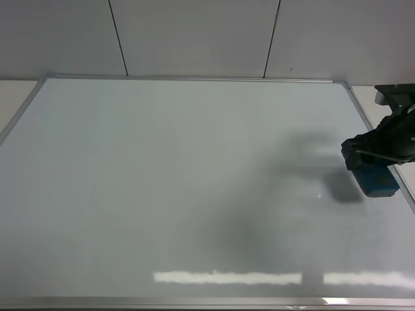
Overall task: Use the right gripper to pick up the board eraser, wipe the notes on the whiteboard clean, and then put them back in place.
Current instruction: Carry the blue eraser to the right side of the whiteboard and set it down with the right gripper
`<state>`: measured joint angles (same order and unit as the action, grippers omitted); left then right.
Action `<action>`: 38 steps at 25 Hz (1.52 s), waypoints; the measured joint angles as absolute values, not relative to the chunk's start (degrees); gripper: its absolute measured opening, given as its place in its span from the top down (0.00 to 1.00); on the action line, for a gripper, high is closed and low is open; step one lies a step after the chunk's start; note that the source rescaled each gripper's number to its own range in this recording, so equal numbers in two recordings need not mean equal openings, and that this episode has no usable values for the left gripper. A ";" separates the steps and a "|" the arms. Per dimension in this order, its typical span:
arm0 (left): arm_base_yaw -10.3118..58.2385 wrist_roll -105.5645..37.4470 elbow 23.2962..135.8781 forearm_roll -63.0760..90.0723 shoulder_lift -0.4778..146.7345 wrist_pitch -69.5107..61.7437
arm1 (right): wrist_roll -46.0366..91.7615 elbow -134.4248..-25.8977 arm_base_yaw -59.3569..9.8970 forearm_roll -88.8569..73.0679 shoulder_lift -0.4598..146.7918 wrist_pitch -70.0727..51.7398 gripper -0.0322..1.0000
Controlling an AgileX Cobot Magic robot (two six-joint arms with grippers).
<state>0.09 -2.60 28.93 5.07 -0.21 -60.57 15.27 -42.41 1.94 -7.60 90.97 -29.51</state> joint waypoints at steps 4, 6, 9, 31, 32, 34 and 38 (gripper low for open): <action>0.09 -2.60 28.93 5.07 -0.21 -60.57 | 16.90 -42.41 1.94 -9.43 94.22 -27.68 0.97; 0.09 -2.60 28.93 5.07 -0.21 -60.57 | 16.97 -42.39 1.94 -9.72 95.48 -27.02 0.97; 0.09 -2.60 28.93 5.07 -0.21 -60.57 | 16.96 -42.39 1.94 -9.72 96.44 -26.33 0.97; 0.09 -2.60 28.93 5.07 -0.21 -60.57 | 14.91 -42.39 1.94 -9.72 96.63 -23.83 0.96; 0.09 -2.60 28.93 5.07 -0.21 -60.57 | 14.60 -42.39 1.94 -9.72 96.63 -23.68 0.88; 0.09 -2.60 28.93 5.07 -0.21 -60.57 | 14.00 -42.39 1.94 -9.72 96.63 -23.27 0.52; 0.09 -2.60 28.93 5.07 -0.21 -60.57 | 13.43 -42.39 1.94 -9.72 96.63 -22.32 0.08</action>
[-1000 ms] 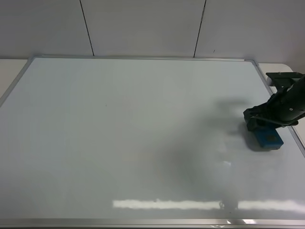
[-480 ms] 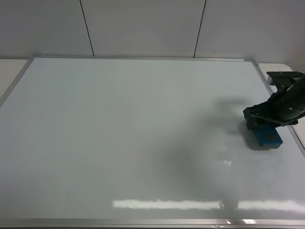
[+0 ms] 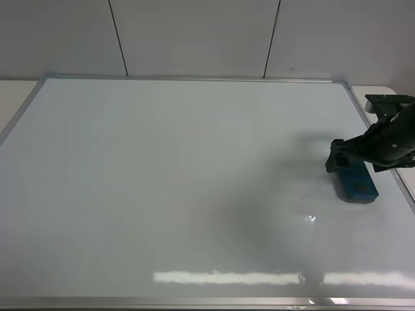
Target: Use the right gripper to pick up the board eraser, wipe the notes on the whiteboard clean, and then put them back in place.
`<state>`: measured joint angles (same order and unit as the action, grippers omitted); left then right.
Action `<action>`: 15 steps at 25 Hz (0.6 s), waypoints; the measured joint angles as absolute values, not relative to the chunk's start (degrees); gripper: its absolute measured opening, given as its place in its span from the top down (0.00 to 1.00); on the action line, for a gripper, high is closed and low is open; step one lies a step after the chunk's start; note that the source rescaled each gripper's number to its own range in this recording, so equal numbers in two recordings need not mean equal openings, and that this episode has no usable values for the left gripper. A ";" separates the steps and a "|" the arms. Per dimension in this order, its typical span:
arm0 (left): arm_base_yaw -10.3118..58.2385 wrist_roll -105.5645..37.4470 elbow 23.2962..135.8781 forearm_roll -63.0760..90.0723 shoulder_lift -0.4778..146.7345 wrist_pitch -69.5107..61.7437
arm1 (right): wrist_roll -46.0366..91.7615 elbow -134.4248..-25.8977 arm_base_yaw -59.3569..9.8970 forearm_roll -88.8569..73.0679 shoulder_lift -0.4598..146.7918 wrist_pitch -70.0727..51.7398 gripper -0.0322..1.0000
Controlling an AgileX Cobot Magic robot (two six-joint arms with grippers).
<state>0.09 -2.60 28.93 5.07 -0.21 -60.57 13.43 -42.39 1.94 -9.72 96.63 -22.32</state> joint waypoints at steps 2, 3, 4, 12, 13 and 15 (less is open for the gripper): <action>0.09 -2.60 28.93 5.07 -0.21 -60.57 | 13.44 -42.39 1.94 -9.72 96.63 -22.39 0.03; 0.09 -2.60 28.93 5.07 -0.21 -60.57 | 13.44 -42.39 1.94 -9.72 96.63 -22.45 0.02; 0.09 -2.60 28.93 5.07 -0.21 -60.57 | 13.44 -42.39 1.94 -9.72 96.63 -22.49 0.01; 0.09 -2.60 28.93 5.07 -0.21 -60.57 | 13.44 -42.39 1.94 -9.72 96.63 -23.48 0.00; 0.09 -2.60 28.93 5.07 -0.21 -60.57 | 13.44 -42.39 1.94 -9.72 96.63 -23.71 0.00; 0.09 -2.60 28.93 5.07 -0.21 -60.57 | 13.43 -42.39 1.94 -9.84 96.63 -24.03 0.00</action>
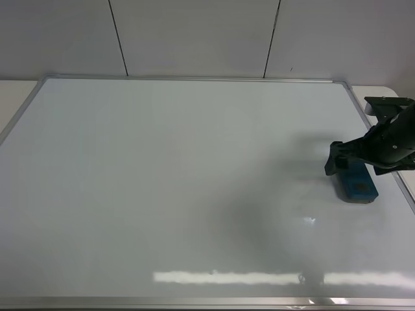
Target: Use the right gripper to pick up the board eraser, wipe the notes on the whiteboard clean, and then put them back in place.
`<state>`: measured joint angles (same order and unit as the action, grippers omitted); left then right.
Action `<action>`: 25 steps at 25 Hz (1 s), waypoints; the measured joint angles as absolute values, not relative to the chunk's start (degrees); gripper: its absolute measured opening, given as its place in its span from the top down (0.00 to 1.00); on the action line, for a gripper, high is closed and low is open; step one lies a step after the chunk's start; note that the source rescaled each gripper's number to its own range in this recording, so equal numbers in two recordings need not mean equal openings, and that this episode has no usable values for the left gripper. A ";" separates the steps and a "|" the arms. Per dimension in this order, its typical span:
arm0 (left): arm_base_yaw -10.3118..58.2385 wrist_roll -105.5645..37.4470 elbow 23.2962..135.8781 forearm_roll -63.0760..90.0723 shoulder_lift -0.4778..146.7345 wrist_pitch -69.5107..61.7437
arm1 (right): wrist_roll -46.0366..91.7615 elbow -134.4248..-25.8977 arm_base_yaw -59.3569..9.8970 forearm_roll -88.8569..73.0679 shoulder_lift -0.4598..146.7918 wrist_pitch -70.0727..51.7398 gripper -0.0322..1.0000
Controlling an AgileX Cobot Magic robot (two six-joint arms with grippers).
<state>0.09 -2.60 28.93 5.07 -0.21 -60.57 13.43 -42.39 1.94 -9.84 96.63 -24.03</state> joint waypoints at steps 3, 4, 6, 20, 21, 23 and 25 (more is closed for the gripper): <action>0.09 -2.60 28.93 5.07 -0.21 -60.57 | 13.43 -42.39 1.94 -11.69 96.10 -25.44 0.00; 0.09 -2.60 28.93 5.07 -0.21 -60.57 | 13.43 -42.39 1.94 -12.29 95.53 -25.99 0.00; 0.09 -2.60 28.93 5.07 -0.21 -60.57 | 13.43 -42.35 1.94 -13.34 93.07 -26.74 0.00; 0.09 -2.60 28.93 5.07 -0.21 -60.57 | 12.51 -42.35 1.94 -15.34 60.09 -30.88 0.00; 0.09 -2.60 28.93 5.07 -0.21 -60.57 | 12.37 -42.35 1.94 -15.34 58.06 -31.26 0.00; 0.09 -2.60 28.93 5.07 -0.21 -60.57 | 12.34 -42.35 1.94 -15.34 53.35 -32.48 0.00; 0.09 -2.60 28.93 5.07 -0.21 -60.57 | 12.34 -42.35 1.94 -15.34 49.47 -33.60 0.00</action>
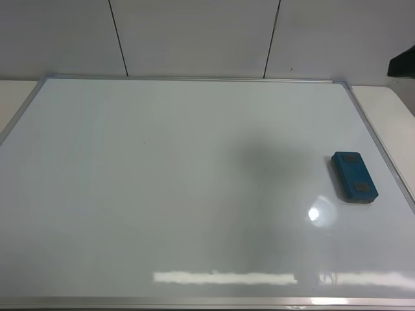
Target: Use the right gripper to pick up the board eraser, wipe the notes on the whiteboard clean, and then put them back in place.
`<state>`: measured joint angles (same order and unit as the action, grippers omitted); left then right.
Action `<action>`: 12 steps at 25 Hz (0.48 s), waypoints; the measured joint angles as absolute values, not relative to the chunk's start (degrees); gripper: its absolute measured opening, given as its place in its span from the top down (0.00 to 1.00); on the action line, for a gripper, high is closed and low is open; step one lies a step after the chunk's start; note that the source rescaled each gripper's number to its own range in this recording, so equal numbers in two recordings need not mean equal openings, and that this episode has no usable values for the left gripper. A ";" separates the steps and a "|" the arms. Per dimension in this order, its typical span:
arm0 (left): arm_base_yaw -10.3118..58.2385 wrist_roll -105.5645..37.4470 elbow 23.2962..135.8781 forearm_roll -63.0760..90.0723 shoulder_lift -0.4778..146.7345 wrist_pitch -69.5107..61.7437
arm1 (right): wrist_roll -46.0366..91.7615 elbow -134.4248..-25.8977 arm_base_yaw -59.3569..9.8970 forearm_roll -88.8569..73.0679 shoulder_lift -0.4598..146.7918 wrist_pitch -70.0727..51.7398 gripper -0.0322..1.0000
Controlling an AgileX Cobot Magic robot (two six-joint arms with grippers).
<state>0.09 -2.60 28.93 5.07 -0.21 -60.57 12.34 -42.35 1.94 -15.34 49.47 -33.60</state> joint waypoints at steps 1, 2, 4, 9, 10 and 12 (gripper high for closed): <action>0.09 -2.60 28.93 5.07 -0.21 -60.57 | 12.34 -42.35 1.94 -15.34 47.23 -34.10 0.00; 0.09 -2.60 28.93 5.07 -0.21 -60.57 | 12.34 -42.35 1.94 -15.34 45.73 -34.76 0.00; 0.09 -2.60 28.93 5.07 -0.21 -60.57 | 11.91 -42.35 1.94 -15.38 42.67 -36.22 0.00; 0.09 -2.60 28.93 5.07 -0.21 -60.57 | 11.52 -42.35 1.94 -15.38 35.21 -39.53 0.00; 0.09 -2.60 28.93 5.07 -0.21 -60.57 | 11.47 -42.35 1.94 -15.38 33.74 -40.22 0.00; 0.09 -2.60 28.93 5.07 -0.21 -60.57 | 11.47 -42.35 1.94 -15.38 31.20 -42.17 0.00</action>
